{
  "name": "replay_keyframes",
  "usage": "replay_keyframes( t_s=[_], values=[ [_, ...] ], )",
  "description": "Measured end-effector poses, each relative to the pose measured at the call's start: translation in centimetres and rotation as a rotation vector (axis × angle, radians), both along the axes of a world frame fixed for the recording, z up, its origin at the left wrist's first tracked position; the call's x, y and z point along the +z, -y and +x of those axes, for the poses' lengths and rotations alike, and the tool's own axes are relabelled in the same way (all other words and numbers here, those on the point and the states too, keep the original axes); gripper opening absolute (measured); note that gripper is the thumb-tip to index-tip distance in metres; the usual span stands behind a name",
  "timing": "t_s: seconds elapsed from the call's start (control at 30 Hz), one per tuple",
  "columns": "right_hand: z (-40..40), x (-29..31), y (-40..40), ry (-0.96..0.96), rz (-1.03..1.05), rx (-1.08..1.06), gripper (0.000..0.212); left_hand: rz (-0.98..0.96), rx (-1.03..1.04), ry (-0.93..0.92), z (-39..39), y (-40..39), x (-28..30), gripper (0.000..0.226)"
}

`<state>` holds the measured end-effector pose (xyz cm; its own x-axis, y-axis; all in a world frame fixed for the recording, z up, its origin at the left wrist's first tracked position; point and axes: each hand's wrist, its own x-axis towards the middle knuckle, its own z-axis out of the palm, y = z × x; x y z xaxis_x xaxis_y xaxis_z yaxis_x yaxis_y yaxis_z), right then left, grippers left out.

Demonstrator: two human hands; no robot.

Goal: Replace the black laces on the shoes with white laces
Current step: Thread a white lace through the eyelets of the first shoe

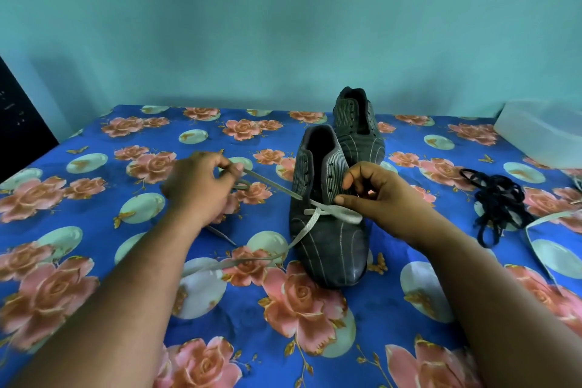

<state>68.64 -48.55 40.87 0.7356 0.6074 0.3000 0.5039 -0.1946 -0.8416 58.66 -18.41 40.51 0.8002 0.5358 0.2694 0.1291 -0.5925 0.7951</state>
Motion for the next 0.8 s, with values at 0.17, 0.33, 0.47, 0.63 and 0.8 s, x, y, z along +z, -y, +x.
replay_keyframes(
  t_s=[0.17, 0.33, 0.47, 0.63, 0.8],
  values=[
    [-0.2, 0.2, 0.1, 0.031, -0.032, -0.006, 0.019, 0.362, 0.438, -0.15, -0.6, -1.2, 1.1, 0.029],
    [-0.3, 0.4, 0.1, 0.038, -0.039, -0.005, 0.019, 0.384, 0.028, 0.085, -0.2, 0.3, 0.9, 0.036],
    [-0.3, 0.4, 0.1, 0.027, -0.04, -0.007, 0.02, 0.239, -0.462, 0.078, 0.0, 3.3, 0.1, 0.04],
    [-0.3, 0.5, 0.1, 0.041, -0.04, 0.008, 0.019, 0.064, -0.637, 0.048, 0.1, 4.5, 0.0, 0.035],
    [-0.9, 1.0, -0.2, 0.1, -0.042, 0.043, 0.022, 0.049, -0.641, 0.042, 0.3, 4.7, -0.4, 0.027]
  ],
)
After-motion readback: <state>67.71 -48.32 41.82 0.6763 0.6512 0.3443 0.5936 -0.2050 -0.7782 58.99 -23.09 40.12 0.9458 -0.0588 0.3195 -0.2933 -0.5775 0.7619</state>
